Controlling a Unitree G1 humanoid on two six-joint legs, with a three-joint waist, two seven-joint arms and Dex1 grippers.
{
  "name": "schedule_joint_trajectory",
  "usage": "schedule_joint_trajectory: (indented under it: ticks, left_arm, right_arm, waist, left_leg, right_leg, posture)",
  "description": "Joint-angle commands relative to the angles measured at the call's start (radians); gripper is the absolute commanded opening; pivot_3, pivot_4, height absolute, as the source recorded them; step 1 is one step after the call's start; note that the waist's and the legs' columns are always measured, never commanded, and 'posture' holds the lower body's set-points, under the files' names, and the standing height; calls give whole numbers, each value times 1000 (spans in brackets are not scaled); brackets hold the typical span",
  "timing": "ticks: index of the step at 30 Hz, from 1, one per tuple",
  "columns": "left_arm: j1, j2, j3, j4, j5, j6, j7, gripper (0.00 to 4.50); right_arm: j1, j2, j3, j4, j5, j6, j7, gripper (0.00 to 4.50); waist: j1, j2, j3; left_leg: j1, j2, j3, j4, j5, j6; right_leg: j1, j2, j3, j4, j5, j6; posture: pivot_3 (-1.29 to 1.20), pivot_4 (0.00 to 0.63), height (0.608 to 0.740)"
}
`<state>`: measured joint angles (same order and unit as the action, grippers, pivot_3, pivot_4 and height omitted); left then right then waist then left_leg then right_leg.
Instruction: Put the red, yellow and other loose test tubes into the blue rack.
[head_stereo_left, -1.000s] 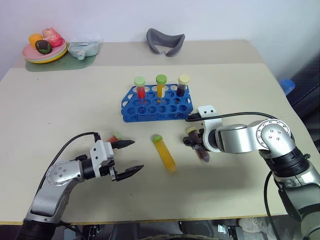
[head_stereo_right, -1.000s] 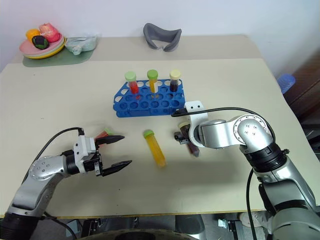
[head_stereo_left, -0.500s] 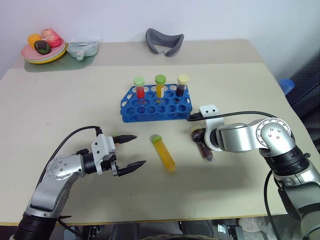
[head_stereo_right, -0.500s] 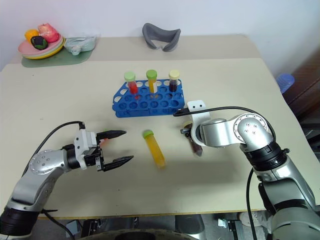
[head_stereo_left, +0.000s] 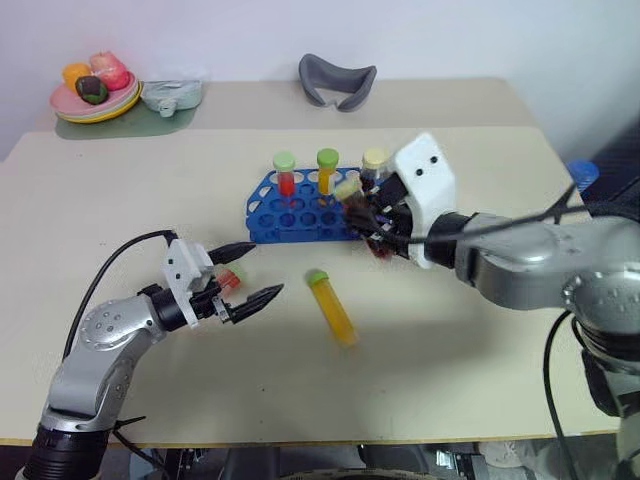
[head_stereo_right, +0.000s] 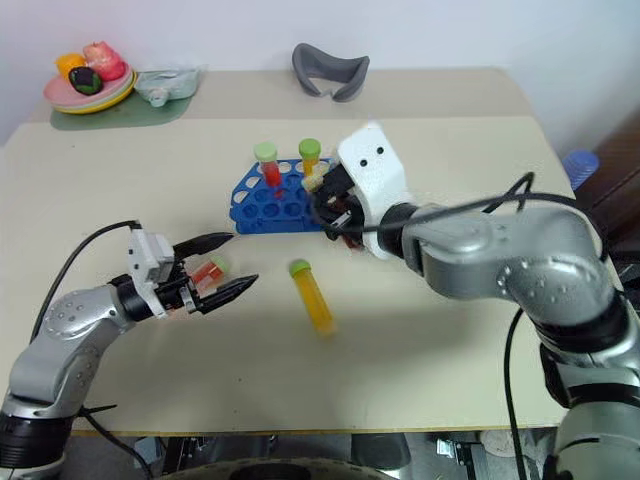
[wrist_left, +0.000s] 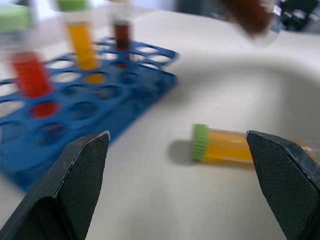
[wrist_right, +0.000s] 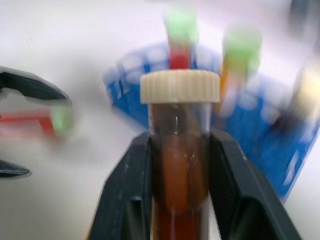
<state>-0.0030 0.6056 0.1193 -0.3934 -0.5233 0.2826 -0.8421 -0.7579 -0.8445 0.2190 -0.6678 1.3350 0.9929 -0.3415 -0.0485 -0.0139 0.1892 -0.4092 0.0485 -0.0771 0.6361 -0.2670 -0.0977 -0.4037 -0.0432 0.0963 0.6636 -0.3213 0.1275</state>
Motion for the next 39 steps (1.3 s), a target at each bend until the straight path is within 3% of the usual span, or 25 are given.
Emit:
schedule_joint_trajectory:
  ticks: [1,5,11,21,39]
  left_arm:
    - [-4,-21,8,-6,-21,6,16,4500]
    - [-16,-58,5,24,-3,-4,43,4500]
    - [-37,-76,5,24,10,-10,63,4500]
    - [-69,-91,7,24,1,4,75,4500]
    - [-38,-79,35,31,-7,-7,40,4500]
  right_arm:
    - [117,103,11,78,-360,-254,127,1121]
    - [198,275,54,210,-654,-495,200,1121]
    - [268,472,50,402,-924,-758,267,1121]
    - [283,635,-13,589,-1106,-969,363,1121]
    - [311,757,-92,754,-1221,-1109,441,1121]
  waist:
    - [3,-1,0]
    - [1,0,0]
    - [3,0,0]
    - [0,0,0]
    - [-23,0,0]
  left_leg:
    - [0,0,0,1,0,0]
    - [1,0,2,2,0,0]
    - [1,-1,2,1,0,-1]
    - [1,-1,2,1,1,-1]
    - [3,-1,1,1,1,-2]
  right_leg:
    - [0,0,0,0,0,0]
    - [0,0,1,3,0,0]
    - [-1,0,1,3,0,0]
    - [-1,0,1,4,0,0]
    - [0,0,1,7,0,0]
  posture:
    - [0,150,740]
    - [0,150,740]
    - [0,150,740]
    - [0,150,740]
    - [0,150,740]
